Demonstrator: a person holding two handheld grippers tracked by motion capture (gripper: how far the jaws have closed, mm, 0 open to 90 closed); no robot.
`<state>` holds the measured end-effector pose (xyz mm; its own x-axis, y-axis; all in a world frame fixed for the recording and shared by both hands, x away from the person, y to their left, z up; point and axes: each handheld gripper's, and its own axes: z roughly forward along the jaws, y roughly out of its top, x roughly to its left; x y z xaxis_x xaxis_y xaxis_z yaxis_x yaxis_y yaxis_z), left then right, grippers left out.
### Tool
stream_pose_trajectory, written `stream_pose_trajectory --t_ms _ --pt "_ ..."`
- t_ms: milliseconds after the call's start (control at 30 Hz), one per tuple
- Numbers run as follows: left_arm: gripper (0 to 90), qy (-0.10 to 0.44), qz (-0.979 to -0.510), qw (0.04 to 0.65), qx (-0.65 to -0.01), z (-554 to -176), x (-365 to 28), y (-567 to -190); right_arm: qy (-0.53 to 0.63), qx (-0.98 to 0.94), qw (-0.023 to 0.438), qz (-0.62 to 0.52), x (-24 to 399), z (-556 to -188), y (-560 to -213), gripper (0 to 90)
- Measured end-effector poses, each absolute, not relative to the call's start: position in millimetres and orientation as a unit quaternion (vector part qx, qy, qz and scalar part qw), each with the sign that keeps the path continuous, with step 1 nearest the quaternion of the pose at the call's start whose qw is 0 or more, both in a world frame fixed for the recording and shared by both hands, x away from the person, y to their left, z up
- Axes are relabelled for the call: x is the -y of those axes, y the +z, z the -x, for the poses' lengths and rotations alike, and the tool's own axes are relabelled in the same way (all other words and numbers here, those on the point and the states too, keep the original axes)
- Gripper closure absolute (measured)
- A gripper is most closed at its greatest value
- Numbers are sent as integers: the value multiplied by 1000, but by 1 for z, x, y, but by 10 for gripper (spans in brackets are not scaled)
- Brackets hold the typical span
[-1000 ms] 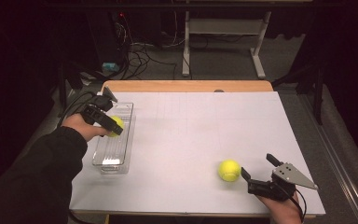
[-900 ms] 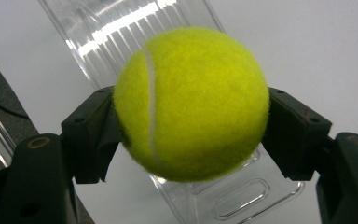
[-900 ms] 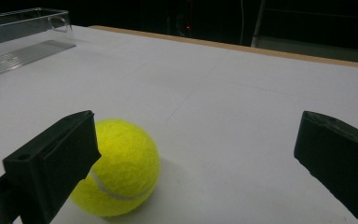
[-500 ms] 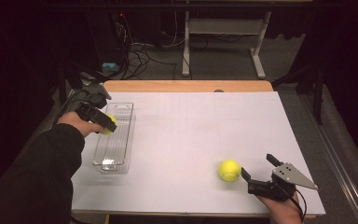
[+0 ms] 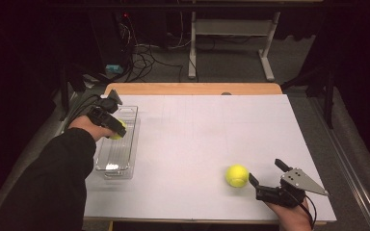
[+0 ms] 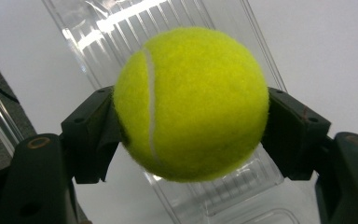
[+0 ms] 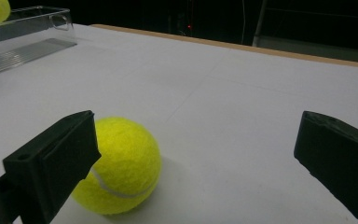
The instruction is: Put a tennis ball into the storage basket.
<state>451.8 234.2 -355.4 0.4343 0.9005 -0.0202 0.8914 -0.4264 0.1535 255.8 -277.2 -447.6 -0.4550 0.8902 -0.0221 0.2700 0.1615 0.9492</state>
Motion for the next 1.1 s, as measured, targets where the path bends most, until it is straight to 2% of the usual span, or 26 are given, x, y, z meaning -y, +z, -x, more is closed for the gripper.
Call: stream_pose_trajectory --t_ms 500,533,567,600,667,1100 --pt "263 21 -840 71 -538 -467 -233 -373 498 -691 312 -421 279 -256 -448 0" --pt "253 24 -839 74 -538 -466 -233 -371 497 -691 312 -421 279 -256 -448 0" --pt "197 24 -838 77 -540 -465 -232 -370 498 -692 311 -421 279 -256 -447 0" --pt "103 27 -836 81 -542 -465 -232 -368 498 -692 309 -420 279 -255 -447 0" --pt "39 30 -836 89 -541 -462 -232 -362 499 -692 309 -420 279 -255 -446 0" --pt "10 19 -863 89 -497 -439 -209 -349 500 -689 313 -422 279 -255 -446 0"
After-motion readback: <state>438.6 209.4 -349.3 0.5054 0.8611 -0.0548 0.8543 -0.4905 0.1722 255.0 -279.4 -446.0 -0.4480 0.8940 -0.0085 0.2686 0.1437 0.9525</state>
